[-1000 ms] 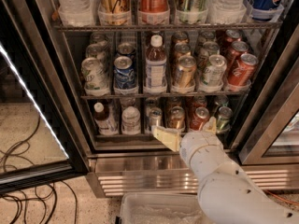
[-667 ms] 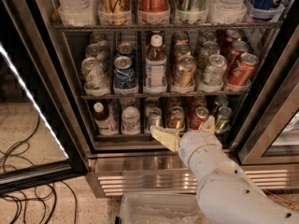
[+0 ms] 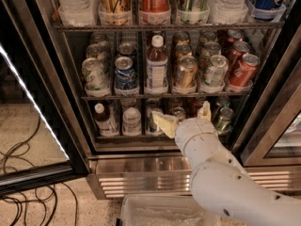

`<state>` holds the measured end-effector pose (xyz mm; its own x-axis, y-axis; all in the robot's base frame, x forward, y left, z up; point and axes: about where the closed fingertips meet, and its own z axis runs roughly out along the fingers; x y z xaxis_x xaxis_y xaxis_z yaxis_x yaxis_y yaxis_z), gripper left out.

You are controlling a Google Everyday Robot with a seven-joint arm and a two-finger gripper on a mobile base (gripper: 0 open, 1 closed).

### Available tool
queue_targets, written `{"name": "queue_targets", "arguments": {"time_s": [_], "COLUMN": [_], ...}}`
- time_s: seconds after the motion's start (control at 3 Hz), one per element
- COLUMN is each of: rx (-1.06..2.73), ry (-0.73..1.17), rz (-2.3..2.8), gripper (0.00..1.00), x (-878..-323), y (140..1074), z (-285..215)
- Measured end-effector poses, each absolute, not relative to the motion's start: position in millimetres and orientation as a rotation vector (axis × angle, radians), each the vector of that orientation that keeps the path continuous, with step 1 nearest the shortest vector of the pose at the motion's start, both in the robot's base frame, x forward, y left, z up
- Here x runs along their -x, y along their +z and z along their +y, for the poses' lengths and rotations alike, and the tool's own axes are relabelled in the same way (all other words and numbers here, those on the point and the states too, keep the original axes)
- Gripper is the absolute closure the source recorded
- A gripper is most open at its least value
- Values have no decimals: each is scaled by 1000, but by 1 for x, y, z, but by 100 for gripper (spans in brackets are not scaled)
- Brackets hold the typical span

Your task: Pick orange can from middle shelf of fridge

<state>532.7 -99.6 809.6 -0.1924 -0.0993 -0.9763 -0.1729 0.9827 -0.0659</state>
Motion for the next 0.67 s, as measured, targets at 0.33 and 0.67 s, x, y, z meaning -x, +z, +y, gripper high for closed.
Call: {"name": "queue_targets", "arguments": {"time_s": [0.33, 0.67], "rx": [209, 204], "ry": [24, -28], "rz": [1697, 1630], "gripper": [21, 21], "x": [-551, -564], "y": [830, 848], "z": [-98, -104]}}
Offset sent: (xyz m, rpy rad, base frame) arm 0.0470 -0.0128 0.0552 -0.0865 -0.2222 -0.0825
